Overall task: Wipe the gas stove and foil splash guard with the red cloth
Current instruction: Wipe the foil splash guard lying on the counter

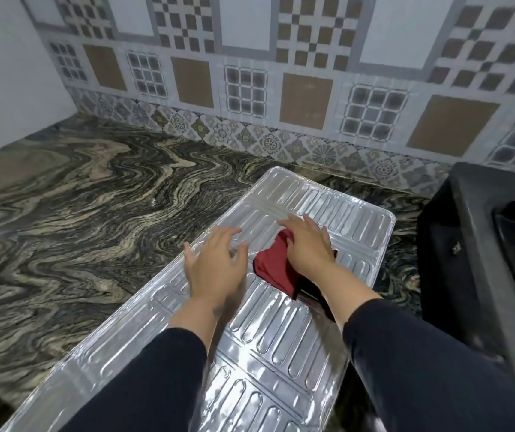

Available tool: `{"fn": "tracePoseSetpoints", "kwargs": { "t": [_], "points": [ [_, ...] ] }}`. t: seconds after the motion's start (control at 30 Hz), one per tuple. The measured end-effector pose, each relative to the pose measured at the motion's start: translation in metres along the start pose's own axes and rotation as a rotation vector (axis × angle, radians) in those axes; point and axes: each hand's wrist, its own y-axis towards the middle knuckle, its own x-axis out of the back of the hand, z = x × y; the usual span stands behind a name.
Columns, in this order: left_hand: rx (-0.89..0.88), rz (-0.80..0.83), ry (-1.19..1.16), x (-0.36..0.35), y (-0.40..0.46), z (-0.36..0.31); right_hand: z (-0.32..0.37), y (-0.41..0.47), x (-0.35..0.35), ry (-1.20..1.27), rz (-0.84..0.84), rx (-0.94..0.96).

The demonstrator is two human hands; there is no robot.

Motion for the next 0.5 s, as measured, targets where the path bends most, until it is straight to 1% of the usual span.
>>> {"fn": "tracePoseSetpoints", "kwargs": {
  "t": [0.07,0.1,0.17,0.27,0.33,0.37,0.43,0.47,0.5],
  "points": [
    [-0.084,0.070,0.008,-0.005,-0.004,-0.015,-0.004,0.008,0.009,-0.095,0.142,0.107],
    [-0.100,0.113,0.024,-0.009,-0.007,-0.021,-0.006,0.012,0.013,-0.157,0.177,0.153],
    [-0.118,0.152,0.038,-0.019,-0.013,-0.029,-0.009,0.014,0.021,-0.257,0.150,0.228],
    [-0.137,0.127,-0.026,-0.024,-0.016,-0.040,-0.007,0.008,0.034,-0.364,0.070,0.302],
    [-0.116,0.126,-0.068,-0.026,-0.018,-0.045,-0.007,0.001,0.039,-0.351,0.079,0.296],
    [-0.100,0.133,-0.101,-0.027,-0.019,-0.047,-0.009,-0.003,0.039,-0.311,0.111,0.283],
    [-0.073,0.158,-0.161,-0.027,-0.021,-0.051,-0.013,-0.010,0.037,-0.255,0.235,0.258],
    [-0.070,0.167,-0.179,-0.027,-0.022,-0.052,-0.014,-0.012,0.035,-0.271,0.288,0.257],
    [-0.072,0.169,-0.197,-0.027,-0.023,-0.055,-0.016,-0.013,0.033,-0.294,0.306,0.260]
  ]
}}
